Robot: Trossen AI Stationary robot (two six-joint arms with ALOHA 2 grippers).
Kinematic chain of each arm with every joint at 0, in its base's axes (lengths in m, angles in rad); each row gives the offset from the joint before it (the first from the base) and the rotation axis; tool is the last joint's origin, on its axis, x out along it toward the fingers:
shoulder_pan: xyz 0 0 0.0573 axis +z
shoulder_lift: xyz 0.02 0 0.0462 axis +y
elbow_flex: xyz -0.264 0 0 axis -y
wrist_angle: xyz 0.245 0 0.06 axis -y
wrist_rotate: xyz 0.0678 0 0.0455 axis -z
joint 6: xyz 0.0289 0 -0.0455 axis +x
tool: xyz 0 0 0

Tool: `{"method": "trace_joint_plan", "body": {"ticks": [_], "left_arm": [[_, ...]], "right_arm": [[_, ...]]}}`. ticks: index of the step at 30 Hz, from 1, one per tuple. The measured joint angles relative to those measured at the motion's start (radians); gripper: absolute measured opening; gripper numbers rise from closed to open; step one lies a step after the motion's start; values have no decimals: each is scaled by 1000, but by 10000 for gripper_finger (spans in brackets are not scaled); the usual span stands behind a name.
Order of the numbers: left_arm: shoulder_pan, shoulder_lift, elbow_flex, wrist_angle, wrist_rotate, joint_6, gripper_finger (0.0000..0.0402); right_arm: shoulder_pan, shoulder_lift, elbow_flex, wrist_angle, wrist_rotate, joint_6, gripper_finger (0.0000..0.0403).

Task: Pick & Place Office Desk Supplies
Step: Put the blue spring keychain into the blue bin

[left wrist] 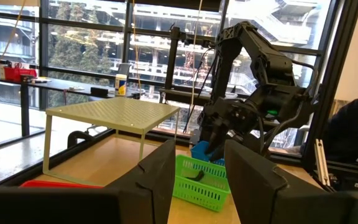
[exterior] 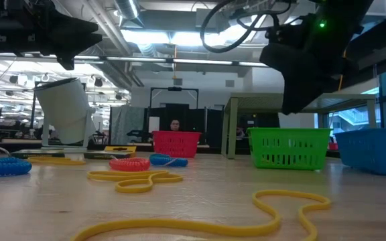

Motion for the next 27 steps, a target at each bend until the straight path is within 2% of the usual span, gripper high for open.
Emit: {"method": "trace_joint_plan", "body": {"ticks": [7,14,17,20,24,27], "left_arm": [[0,0,0,0,0,0,132],[0,0,0,0,0,0,132],[0,0,0,0,0,0,132],[0,0,0,0,0,0,132],[0,0,0,0,0,0,132],[0,0,0,0,0,0,132]], "right_arm": [[0,-8,15,-1,-9,-12,166],[10,-13,153,30,2,-109,167],[14,-14,186,195,79,-149,162],[16,-11,180,444,124,-293,157],[3,35,151,720,73,-518,155],[-11,90,150,815,23,-618,155]]}}
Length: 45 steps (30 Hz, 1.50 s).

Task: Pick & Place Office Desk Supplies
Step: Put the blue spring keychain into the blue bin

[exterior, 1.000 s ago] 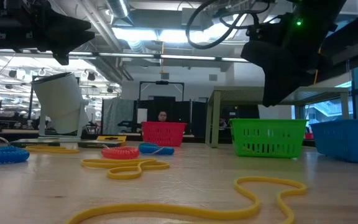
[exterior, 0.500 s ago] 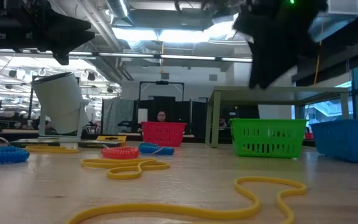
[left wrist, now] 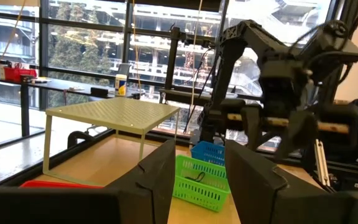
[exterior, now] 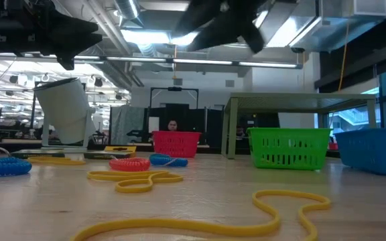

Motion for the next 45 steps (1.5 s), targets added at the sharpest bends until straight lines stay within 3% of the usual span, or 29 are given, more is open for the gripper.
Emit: {"method": "trace_joint_plan", "body": {"ticks": [6,12,20,28,45], "left_arm": [[0,0,0,0,0,0,132],[0,0,0,0,0,0,132],[0,0,0,0,0,0,132],[0,0,0,0,0,0,132],[0,0,0,0,0,0,132]], "right_arm": [[-46,114,-1,35,-144,-98,161],[-98,197,-1,83,-252,-113,193],[-153,239,-1,72,-286,-182,230],[-176,252,1,79,-369,-277,217],[-183,329,3,70,-398,-427,203]]}}
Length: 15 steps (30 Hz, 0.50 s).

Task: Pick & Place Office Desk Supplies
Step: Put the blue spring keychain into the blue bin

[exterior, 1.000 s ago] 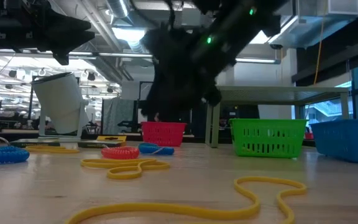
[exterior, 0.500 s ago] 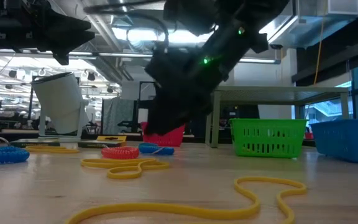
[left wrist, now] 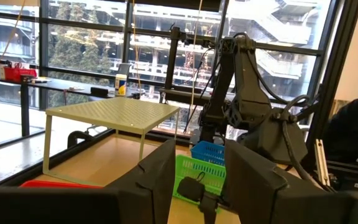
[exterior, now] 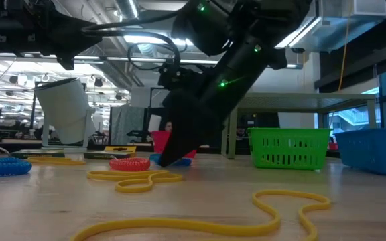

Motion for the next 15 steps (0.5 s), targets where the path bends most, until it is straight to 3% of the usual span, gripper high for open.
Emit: {"method": "trace_joint_plan", "body": {"ticks": [5,15], "left_arm": [[0,0,0,0,0,0,132],[0,0,0,0,0,0,132]], "right_arm": [[0,6,1,-2,-36,0,159],[1,8,1,-6,-49,-4,17]]}}
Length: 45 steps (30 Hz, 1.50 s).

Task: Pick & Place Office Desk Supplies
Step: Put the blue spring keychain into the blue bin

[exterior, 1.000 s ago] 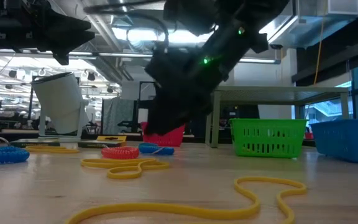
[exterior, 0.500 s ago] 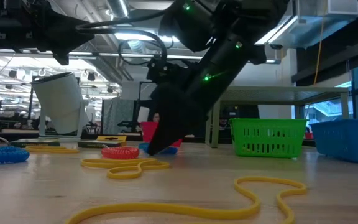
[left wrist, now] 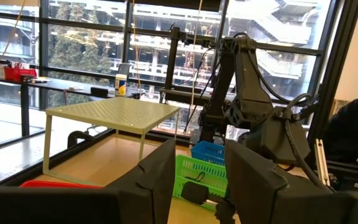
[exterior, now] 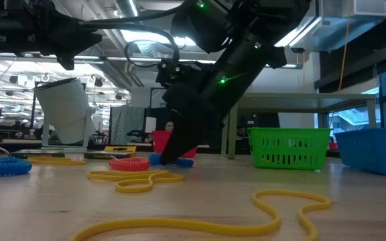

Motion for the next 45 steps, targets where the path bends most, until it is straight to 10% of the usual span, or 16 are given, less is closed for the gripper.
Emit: {"method": "trace_joint_plan", "body": {"ticks": [12,33,45], "left_arm": [[0,0,0,0,0,0,132],[0,0,0,0,0,0,132],[0,0,0,0,0,0,132]], "right_arm": [[40,-79,74,6,15,-52,30],[306,-334,188,147,563,-187,27],[366,-372,187,-500,693,306,27]]}}
